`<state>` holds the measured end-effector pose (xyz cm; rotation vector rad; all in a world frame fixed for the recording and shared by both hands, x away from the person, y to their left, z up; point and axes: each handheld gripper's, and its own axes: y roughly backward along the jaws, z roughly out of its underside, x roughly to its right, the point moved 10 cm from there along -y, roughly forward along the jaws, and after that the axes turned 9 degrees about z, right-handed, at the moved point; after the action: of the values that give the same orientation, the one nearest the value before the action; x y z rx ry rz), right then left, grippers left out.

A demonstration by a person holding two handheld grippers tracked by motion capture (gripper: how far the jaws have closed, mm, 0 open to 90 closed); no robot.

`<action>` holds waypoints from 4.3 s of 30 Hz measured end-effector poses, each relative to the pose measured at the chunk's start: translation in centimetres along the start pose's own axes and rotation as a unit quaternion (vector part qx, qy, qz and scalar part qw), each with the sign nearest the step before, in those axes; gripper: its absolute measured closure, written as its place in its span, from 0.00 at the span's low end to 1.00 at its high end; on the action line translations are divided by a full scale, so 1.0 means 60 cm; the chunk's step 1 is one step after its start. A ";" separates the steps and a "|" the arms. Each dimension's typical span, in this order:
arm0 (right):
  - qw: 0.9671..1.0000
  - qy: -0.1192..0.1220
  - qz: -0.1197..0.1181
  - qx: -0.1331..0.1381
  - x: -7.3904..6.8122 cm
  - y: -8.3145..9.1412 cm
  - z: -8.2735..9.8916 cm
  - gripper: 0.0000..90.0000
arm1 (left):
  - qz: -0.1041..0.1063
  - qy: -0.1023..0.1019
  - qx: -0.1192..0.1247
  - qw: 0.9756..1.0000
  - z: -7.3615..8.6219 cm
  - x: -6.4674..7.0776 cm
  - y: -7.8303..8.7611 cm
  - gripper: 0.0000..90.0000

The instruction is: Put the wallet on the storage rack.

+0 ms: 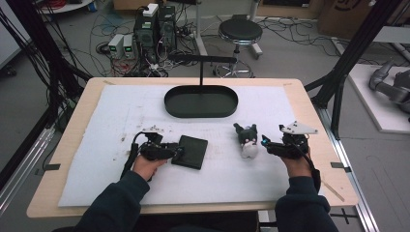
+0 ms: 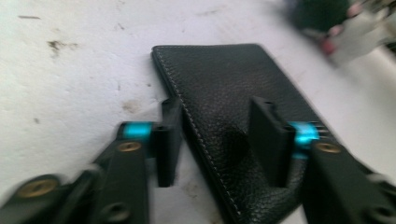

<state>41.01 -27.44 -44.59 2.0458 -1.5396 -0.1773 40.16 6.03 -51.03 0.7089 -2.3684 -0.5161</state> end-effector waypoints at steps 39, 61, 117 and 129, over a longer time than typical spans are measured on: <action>1.000 -0.007 0.006 0.000 0.008 0.003 0.001 0.27 | 0.040 0.018 0.125 0.991 -0.086 -0.001 0.117 0.97; 1.000 -0.008 0.006 0.004 0.011 0.007 -0.001 0.27 | -0.003 -0.099 0.055 0.994 -0.091 0.062 0.077 0.85; 1.000 -0.009 0.003 0.002 0.006 0.006 -0.001 0.27 | -0.134 -0.132 0.168 0.968 -0.095 0.025 0.148 0.20; 1.000 -0.006 0.000 0.002 0.004 0.005 -0.001 0.27 | -0.133 -0.094 0.108 0.981 -0.043 -0.007 0.097 0.46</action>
<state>40.87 -27.68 -44.35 2.0514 -1.5495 -0.1870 40.02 10.33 -46.35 1.1317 -2.5454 -0.4576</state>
